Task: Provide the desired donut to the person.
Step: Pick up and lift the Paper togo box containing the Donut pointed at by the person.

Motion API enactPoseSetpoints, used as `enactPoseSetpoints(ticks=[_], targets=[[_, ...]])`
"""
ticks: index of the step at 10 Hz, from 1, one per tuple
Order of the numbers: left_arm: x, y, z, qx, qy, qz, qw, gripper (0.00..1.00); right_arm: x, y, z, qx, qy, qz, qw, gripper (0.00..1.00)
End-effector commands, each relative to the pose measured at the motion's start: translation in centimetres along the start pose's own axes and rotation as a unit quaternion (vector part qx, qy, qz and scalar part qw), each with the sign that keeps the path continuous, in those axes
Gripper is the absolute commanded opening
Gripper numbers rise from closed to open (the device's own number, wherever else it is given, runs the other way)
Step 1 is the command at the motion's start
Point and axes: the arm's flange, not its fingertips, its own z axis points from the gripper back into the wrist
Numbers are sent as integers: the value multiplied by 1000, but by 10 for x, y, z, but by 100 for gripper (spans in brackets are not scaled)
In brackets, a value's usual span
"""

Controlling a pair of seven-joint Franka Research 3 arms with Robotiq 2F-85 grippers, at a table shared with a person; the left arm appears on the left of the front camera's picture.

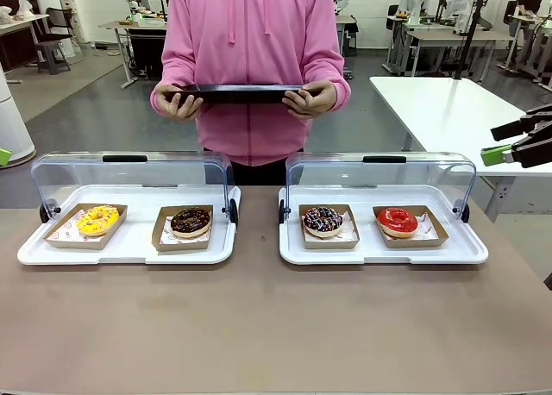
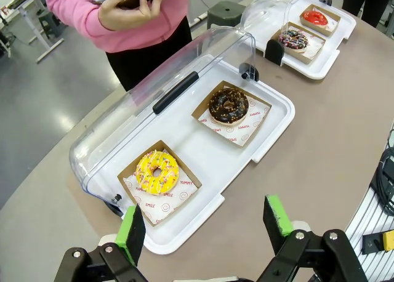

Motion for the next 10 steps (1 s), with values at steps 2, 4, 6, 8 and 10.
enactPoseSetpoints(ticks=[2,4,6,8,10], targets=[[0,0,0,-1,0,-3,1000,100,-1,-1,-1,4,0,1,1000,100],[0,0,0,-1,0,-3,1000,100,-1,-1,-1,4,0,1,1000,100],[0,0,0,-1,0,-3,1000,100,-1,-1,-1,4,0,1,1000,100],[0,0,0,-1,0,-3,1000,100,-1,-1,-1,4,0,1,1000,100],[0,0,0,-1,0,-3,1000,100,-1,-1,-1,4,0,1,1000,100]])
